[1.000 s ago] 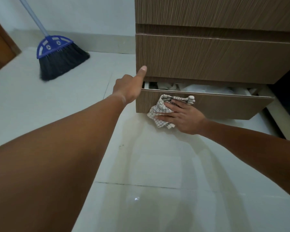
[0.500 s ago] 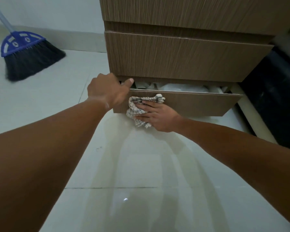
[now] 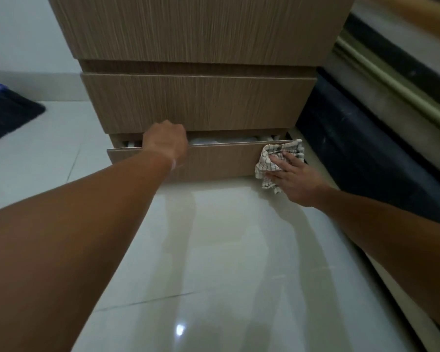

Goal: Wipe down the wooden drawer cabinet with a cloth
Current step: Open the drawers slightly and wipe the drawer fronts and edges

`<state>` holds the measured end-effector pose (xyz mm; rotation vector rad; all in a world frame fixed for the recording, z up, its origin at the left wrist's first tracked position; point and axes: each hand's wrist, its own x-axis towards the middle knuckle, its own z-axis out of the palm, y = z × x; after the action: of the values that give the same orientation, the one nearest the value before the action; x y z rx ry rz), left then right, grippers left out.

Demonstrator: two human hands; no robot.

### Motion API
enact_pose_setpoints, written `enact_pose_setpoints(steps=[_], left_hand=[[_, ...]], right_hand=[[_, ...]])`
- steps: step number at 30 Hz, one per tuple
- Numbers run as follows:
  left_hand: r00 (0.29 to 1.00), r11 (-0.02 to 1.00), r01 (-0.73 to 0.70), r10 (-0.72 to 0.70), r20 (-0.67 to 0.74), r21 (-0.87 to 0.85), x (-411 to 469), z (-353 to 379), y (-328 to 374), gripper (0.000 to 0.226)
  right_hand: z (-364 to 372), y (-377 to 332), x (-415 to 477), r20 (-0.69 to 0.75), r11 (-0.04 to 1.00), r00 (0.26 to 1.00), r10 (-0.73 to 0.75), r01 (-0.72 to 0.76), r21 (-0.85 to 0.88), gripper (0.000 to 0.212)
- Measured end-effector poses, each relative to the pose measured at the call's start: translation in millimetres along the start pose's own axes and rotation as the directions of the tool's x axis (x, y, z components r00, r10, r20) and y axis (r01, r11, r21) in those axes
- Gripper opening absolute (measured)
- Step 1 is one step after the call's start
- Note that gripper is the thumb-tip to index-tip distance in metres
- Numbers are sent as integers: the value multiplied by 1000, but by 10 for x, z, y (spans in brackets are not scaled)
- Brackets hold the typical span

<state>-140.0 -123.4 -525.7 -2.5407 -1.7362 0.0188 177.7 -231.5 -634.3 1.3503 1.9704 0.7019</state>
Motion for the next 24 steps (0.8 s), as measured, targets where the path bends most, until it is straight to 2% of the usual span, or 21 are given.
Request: enact_pose_setpoints(steps=[2,3,5,7,9,11,14,16,20,22,24], left_hand=[[1000,1000,-11,11,23,19,-13,22,10,29],[999,999,-16,15,35,29,-39,39,12,31],[998,999,-28,26,49,44,-84,78,17,32],[997,997,-53,50,66,48,-115,99,21,30],[993,996,-86,83,86,26,-125,109,-1,30],[990,994,-111,111,91,4,-118,102,-41,29],[988,992,-126,125,93,8,-127,75,-81,28],[987,989,-146,144,76,32,-131,82,-97,29],[989,991,-130,129,67,15,-159,69,-165,28],[991,994,-108,108,80,-14,-180,65,-198,23],[992,995,-95,98,85,-33,-187,89,-220,27]], right_hand=[[-30,-108,-41,-53,967,986,156,-141,213,63],[-61,-190,-40,-72,896,958,277,-230,380,66],[-186,-380,24,-27,628,857,514,-355,692,76],[-344,-542,172,31,389,778,627,-346,854,76],[-527,-642,334,28,275,742,669,-283,919,73],[-711,-702,508,-1,288,744,668,-257,923,71],[-1064,-769,855,-128,474,833,539,-174,863,73],[-1341,-864,1067,-226,563,859,460,-85,822,73],[-1499,-917,1207,-303,607,818,489,-69,792,73],[-1363,-822,1176,-342,665,830,441,-46,746,75],[-1210,-661,1107,-340,686,838,426,-55,725,75]])
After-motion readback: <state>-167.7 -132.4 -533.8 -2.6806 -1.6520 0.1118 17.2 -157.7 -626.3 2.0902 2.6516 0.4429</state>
